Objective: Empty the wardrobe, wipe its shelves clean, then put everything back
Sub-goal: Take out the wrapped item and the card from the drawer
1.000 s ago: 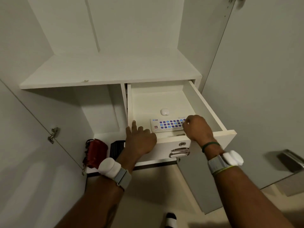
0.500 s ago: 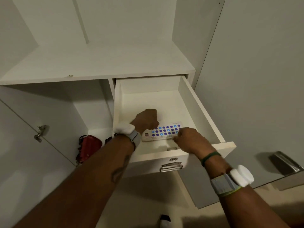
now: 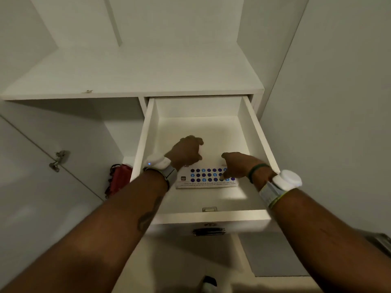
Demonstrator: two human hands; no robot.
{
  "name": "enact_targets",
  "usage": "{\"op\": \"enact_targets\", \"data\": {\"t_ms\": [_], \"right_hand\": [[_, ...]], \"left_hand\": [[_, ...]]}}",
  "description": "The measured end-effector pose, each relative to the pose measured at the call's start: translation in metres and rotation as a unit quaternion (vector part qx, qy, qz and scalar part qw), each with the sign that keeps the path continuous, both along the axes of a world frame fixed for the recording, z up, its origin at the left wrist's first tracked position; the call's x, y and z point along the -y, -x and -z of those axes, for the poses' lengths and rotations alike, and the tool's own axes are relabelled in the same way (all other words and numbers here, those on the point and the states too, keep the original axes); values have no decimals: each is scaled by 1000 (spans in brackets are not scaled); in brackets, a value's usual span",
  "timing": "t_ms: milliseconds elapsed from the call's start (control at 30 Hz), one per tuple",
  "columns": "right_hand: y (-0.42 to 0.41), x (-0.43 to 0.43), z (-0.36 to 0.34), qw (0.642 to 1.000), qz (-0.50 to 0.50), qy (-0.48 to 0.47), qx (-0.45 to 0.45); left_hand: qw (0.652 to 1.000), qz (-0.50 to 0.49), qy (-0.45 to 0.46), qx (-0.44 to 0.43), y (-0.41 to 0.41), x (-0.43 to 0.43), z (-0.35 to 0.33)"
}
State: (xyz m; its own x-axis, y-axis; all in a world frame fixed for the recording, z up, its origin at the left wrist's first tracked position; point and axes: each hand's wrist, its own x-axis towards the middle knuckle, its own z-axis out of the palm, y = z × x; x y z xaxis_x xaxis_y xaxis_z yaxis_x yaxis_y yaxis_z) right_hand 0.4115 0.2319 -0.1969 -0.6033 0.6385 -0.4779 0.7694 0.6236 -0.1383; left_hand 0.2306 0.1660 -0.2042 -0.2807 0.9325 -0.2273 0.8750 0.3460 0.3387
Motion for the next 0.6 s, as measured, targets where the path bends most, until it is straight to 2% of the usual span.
{"op": "enact_targets", "data": {"t_ms": [167, 267, 433, 600], "right_hand": [[3, 2, 17, 998, -30, -52, 26], [-1, -1, 18, 999, -13, -31, 13], [-5, 8, -4, 989, 97, 93, -65], [-17, 29, -52, 966, 137, 117, -187]], "left_hand": [[990, -78, -107, 54, 3, 50, -49], [984, -98, -127, 73, -9, 94, -58], [985, -91, -105, 98, -35, 152, -36], [983, -81, -154, 62, -53, 178, -26]]}}
